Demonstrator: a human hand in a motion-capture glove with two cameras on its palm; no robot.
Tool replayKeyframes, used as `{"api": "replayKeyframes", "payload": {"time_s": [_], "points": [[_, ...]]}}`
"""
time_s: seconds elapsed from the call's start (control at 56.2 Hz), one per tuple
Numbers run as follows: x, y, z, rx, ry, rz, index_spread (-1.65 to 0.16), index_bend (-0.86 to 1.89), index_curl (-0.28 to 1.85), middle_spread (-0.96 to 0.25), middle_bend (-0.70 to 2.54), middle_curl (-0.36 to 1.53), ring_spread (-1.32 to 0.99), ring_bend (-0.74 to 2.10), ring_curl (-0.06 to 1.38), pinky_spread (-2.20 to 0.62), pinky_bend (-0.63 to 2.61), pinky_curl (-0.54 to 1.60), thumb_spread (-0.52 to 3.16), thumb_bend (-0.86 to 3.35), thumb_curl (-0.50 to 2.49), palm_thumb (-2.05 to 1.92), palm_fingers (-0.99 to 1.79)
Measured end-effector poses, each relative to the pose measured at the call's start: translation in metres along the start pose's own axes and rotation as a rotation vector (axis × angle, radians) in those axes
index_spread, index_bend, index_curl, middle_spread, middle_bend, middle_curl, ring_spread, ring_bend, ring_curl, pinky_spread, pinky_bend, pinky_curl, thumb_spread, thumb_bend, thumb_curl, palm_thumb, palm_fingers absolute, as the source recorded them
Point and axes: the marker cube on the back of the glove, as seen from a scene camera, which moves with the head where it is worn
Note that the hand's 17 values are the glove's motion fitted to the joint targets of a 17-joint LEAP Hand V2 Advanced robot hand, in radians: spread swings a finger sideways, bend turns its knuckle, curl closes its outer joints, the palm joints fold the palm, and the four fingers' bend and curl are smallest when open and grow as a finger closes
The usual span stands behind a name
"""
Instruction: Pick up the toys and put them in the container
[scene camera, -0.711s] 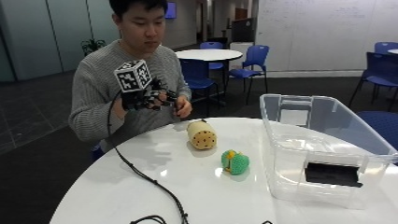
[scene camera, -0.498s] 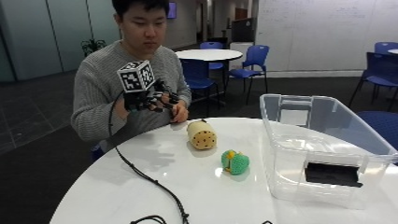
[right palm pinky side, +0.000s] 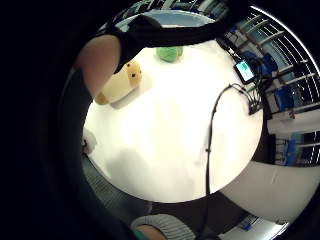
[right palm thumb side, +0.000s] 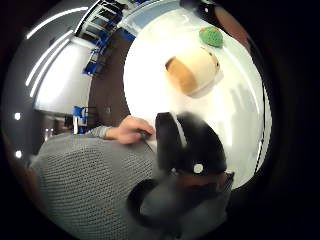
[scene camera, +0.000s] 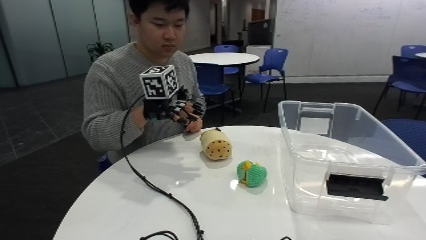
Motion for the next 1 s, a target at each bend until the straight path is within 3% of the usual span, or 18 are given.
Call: {"api": "replayKeyframes", "payload": {"time_s": [0.125, 0.462, 0.676, 0.996], "points": [[0.011, -0.043, -0.005, -0.001, 0.036, -0.002, -0.35, 0.16, 0.24, -0.19, 0.19, 0.26, -0.24, 0.56, 0.20, 0.01, 0.65, 0.30, 1.49, 0.00, 0.18, 0.00, 0.12], [0.074, -0.225, -0.009, -0.168, 0.090, 0.124, -0.35, 0.13, 0.23, -0.22, 0.22, 0.32, -0.29, 0.71, 0.26, 0.00, 0.76, 0.34, 1.47, 0.03, 0.25, 0.12, 0.10], [0.084, -0.259, 0.020, -0.262, 0.148, 0.152, -0.35, 0.16, 0.25, -0.24, 0.26, 0.35, -0.32, 0.75, 0.27, 0.00, 0.75, 0.34, 1.44, 0.03, 0.28, 0.18, 0.12], [0.106, -0.258, 0.113, -0.490, 0.220, 0.210, -0.35, 0.11, 0.25, -0.26, 0.33, 0.40, -0.34, 0.80, 0.29, -0.01, 0.77, 0.35, 1.39, 0.00, 0.30, 0.23, 0.09]]}}
